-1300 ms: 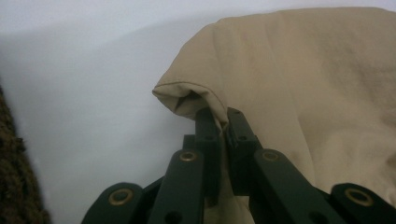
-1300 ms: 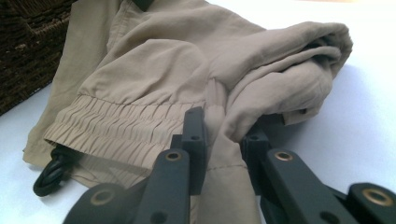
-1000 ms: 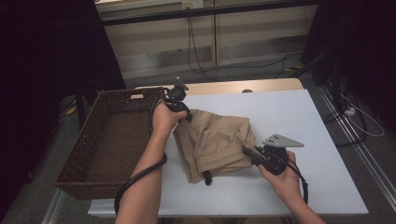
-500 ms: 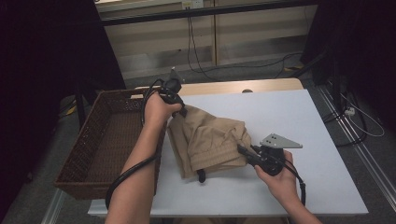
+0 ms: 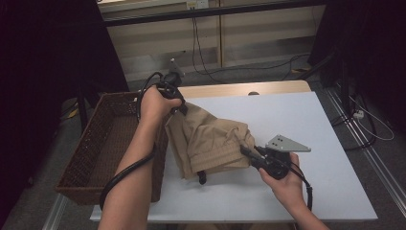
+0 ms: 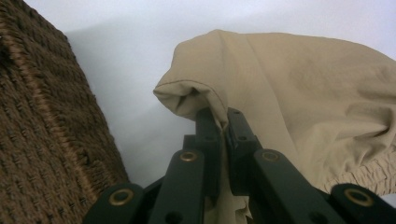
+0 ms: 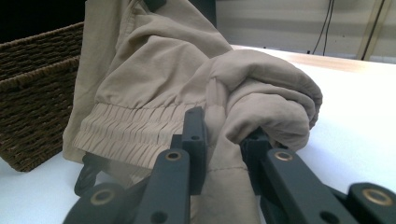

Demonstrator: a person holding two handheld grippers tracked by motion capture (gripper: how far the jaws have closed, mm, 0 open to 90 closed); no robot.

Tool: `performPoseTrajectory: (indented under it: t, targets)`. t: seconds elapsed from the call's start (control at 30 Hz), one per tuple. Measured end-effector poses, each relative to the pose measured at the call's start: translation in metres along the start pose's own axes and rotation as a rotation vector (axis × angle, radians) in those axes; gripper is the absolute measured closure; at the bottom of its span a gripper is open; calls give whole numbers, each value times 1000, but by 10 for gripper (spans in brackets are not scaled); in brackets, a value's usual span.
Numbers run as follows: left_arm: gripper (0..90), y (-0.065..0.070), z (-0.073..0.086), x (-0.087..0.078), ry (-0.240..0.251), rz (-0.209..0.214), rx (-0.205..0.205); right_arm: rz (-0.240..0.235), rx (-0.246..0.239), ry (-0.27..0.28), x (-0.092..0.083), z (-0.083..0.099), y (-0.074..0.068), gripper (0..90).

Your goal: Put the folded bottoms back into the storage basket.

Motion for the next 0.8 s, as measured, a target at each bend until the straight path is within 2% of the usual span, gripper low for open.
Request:
performPoseTrajectory:
  t: [0.27, 0.53, 0.8]
  targets:
    - [861, 0, 2, -11, -11, 2, -5, -11, -21, 14, -1, -6, -5, 775]
    - [862, 4, 3, -24, -35, -11, 2, -29, -21, 33, -5, -11, -7, 775]
    - [861, 6, 6, -35, -49, -6, 5, -41, -23, 44, -8, -13, -9, 775]
Point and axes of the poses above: each handheld gripper's, and its own axes: x roughly forward along the jaws, z roughly out of its underside, y roughly to its right, the point moved 5 cm from there along x, roughly forward along the jaws, and after that the axes turned 11 degrees about -y, right-handed, at the moved point
